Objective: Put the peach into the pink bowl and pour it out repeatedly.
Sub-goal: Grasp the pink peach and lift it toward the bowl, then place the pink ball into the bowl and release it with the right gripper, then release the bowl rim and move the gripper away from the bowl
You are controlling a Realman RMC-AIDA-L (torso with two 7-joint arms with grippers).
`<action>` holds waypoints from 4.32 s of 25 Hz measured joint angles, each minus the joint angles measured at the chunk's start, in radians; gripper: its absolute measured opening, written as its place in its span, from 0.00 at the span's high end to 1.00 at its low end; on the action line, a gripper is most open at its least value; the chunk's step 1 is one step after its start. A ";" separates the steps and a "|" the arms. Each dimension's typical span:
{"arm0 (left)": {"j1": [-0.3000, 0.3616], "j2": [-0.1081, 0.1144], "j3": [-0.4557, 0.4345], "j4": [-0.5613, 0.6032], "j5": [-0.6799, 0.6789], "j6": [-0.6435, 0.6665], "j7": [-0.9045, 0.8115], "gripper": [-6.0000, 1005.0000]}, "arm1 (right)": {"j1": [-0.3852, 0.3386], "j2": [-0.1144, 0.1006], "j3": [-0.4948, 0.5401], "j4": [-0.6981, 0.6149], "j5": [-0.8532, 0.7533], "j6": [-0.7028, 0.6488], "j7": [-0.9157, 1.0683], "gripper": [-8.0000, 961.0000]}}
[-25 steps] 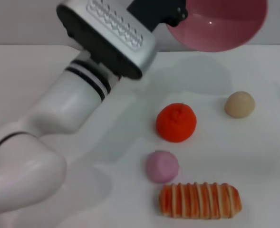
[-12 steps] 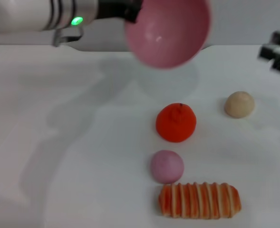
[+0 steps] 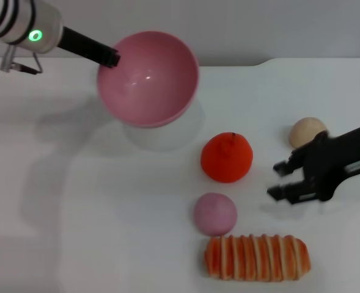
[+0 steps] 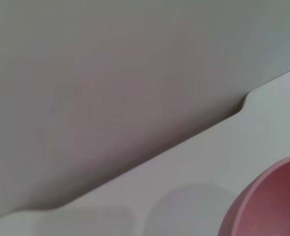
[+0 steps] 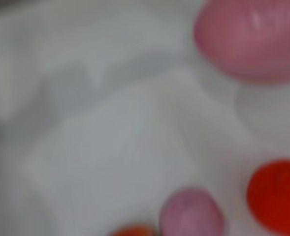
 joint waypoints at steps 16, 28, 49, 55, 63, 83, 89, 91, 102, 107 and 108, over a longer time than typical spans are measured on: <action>0.054 0.034 -0.022 0.002 0.010 0.073 -0.019 0.96 | 0.147 0.010 -0.383 0.303 -0.090 0.349 0.047 0.58; 0.081 0.018 -0.015 0.005 0.010 0.072 -0.006 0.96 | 0.160 0.010 -0.471 0.345 -0.048 0.432 0.047 0.59; 0.084 0.016 -0.012 0.004 0.010 0.073 0.007 0.96 | 0.114 0.000 -0.396 0.142 -0.032 0.331 0.036 0.88; 0.087 0.017 -0.012 0.002 0.010 0.078 0.009 0.96 | 0.083 0.002 -0.244 -0.277 -0.034 0.119 0.104 0.96; 0.087 -0.006 0.004 0.007 0.010 0.115 0.010 0.95 | 0.110 0.005 -0.160 -0.445 -0.031 0.185 0.148 0.93; 0.069 -0.040 0.047 0.007 0.010 0.167 0.010 0.95 | 0.180 0.006 -0.378 -0.040 0.045 0.559 0.054 0.84; 0.069 -0.040 0.047 0.002 0.010 0.162 0.010 0.95 | 0.153 0.005 -0.371 -0.053 0.050 0.580 0.050 0.73; 0.069 -0.040 0.047 0.001 0.010 0.159 0.010 0.95 | 0.132 0.005 -0.370 -0.075 0.052 0.589 0.049 0.64; 0.084 -0.033 0.046 -0.003 0.010 0.158 0.010 0.95 | -0.143 0.000 -0.096 -0.039 0.699 0.667 -0.472 0.52; 0.087 -0.032 0.046 -0.005 0.010 0.158 0.010 0.95 | -0.182 -0.002 0.154 0.357 1.349 0.310 -0.981 0.52; 0.087 -0.032 0.046 -0.005 0.010 0.158 0.010 0.95 | -0.180 -0.001 0.205 0.438 1.427 0.244 -1.042 0.52</action>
